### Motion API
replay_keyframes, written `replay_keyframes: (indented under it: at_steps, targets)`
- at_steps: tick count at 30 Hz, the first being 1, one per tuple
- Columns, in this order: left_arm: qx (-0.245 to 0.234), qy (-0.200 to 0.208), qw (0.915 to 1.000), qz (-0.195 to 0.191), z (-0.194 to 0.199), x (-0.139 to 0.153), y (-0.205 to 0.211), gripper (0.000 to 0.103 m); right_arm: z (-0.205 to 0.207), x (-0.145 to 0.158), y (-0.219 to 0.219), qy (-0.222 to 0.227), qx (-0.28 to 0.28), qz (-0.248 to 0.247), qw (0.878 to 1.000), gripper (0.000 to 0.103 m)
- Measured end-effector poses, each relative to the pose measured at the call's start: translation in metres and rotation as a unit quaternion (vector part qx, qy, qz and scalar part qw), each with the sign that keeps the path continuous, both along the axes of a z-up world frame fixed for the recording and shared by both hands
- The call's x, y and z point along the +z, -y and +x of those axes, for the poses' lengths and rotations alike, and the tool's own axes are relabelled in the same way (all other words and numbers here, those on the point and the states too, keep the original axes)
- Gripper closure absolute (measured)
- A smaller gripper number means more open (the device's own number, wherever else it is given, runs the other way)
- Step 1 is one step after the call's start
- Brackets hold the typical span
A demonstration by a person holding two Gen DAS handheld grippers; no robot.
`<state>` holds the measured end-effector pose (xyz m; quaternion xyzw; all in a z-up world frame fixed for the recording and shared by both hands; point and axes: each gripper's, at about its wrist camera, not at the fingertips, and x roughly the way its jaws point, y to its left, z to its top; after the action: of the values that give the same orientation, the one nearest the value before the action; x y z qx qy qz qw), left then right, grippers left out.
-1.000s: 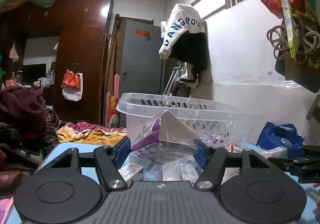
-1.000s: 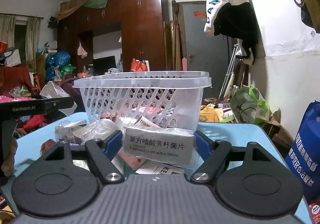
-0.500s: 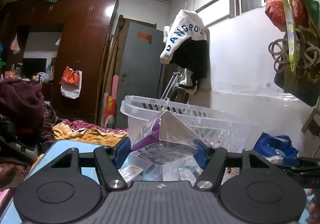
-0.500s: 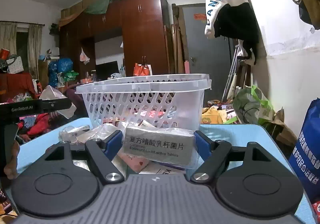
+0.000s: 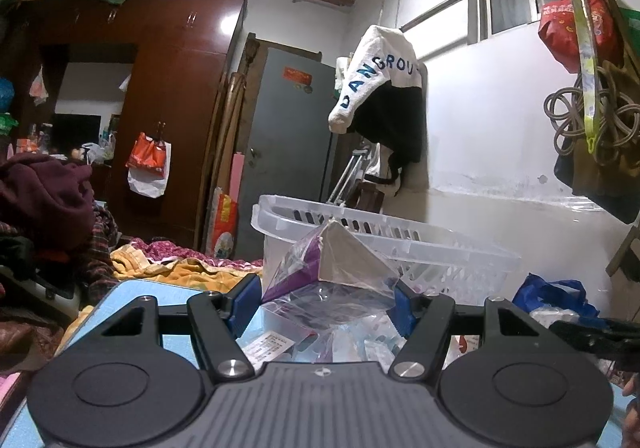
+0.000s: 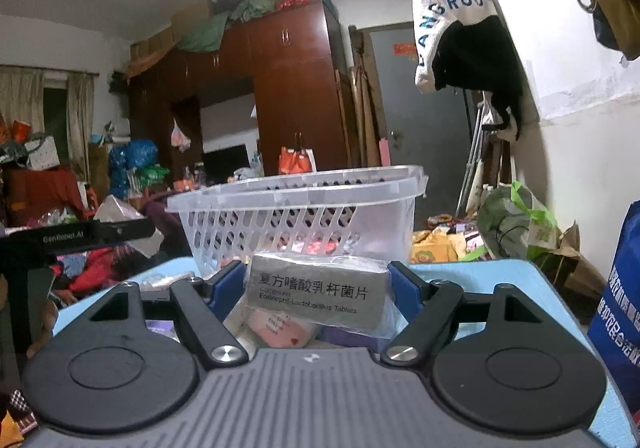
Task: Organize objects
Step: 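Lift both items over the white basket and open both grippers, then grasp a red candy bag with the right gripper while the left grasps another red candy bag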
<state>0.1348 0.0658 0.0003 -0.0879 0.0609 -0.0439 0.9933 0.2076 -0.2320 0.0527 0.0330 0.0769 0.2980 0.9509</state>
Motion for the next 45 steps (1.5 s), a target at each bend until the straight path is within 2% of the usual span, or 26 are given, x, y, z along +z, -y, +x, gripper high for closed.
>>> replay_keyframes:
  at_steps: [5,7,9,11,13,16,19,21,22,23,24,26,29,31,33,37,39,41,43,45]
  targets:
    - [-0.012,0.007,0.9999,0.007,-0.002,0.005,0.004,0.034,-0.004,0.009,0.000,0.006,0.006,0.008,1.000,0.024]
    - [-0.030,0.001,0.9995,-0.001,0.000,0.011,0.006,0.034,-0.005,0.024,-0.003,0.018,0.013,0.006,1.000,0.024]
    - [-0.041,0.009,0.9991,0.007,0.006,0.026,0.011,0.034,0.001,0.049,-0.012,0.029,0.022,0.004,0.999,0.024]
    - [-0.044,0.006,0.9990,0.010,0.024,0.050,0.016,0.034,0.016,0.075,-0.028,0.034,0.024,-0.012,0.999,0.023]
    - [-0.050,-0.010,0.9987,-0.004,0.049,0.072,0.018,0.034,0.042,0.099,-0.052,0.036,0.003,-0.050,0.998,0.023]
    - [-0.055,-0.054,0.9969,-0.011,0.089,0.090,0.023,0.034,0.096,0.113,-0.077,-0.002,-0.030,-0.091,0.995,0.023]
    - [-0.065,-0.126,0.9897,-0.023,0.124,0.087,0.025,0.034,0.135,0.104,-0.094,-0.046,-0.030,-0.122,0.991,0.022]
    - [-0.063,-0.149,0.9867,-0.019,0.132,0.081,0.026,0.026,0.140,0.099,-0.094,-0.048,-0.044,-0.126,0.990,0.019]
    - [-0.062,-0.148,0.9868,-0.019,0.130,0.079,0.025,0.016,0.138,0.097,-0.089,-0.052,-0.042,-0.114,0.991,0.016]
    - [-0.060,-0.140,0.9880,-0.023,0.123,0.078,0.021,0.011,0.134,0.096,-0.080,-0.056,-0.034,-0.095,0.993,0.007]
    - [-0.059,-0.129,0.9895,-0.028,0.114,0.078,0.016,0.010,0.125,0.095,-0.067,-0.056,-0.022,-0.072,0.996,0.000]
    - [-0.056,-0.107,0.9920,-0.036,0.088,0.073,0.008,0.007,0.105,0.090,-0.045,-0.053,-0.003,-0.051,0.997,0.000]
    - [-0.041,-0.097,0.9941,-0.026,0.046,0.056,-0.001,0.006,0.074,0.064,-0.021,-0.052,0.002,-0.069,0.996,0.000]
    - [-0.031,-0.101,0.9942,-0.015,0.016,0.032,-0.008,0.006,0.061,0.043,-0.015,-0.075,0.005,-0.090,0.993,0.000]
    - [-0.029,-0.116,0.9926,-0.022,0.003,0.014,-0.012,0.006,0.053,0.018,-0.008,-0.104,0.012,-0.096,0.990,0.000]
    - [-0.017,-0.140,0.9889,-0.048,-0.014,-0.016,-0.027,0.006,0.029,-0.012,0.014,-0.125,0.027,-0.026,0.991,0.000]
    - [-0.004,-0.136,0.9899,-0.042,-0.021,-0.021,-0.027,0.006,0.011,-0.020,0.012,-0.115,0.047,-0.016,0.992,0.004]
    - [0.002,-0.142,0.9893,-0.036,-0.019,-0.023,-0.025,0.007,0.000,-0.025,0.000,-0.099,0.053,-0.032,0.993,0.008]
    - [-0.006,-0.142,0.9890,-0.041,-0.018,-0.022,-0.025,0.008,-0.006,-0.029,-0.016,-0.088,0.056,-0.069,0.992,0.023]
    - [-0.004,-0.150,0.9881,-0.034,-0.012,-0.022,-0.020,0.008,-0.004,-0.033,-0.026,-0.085,0.056,-0.086,0.991,0.031]
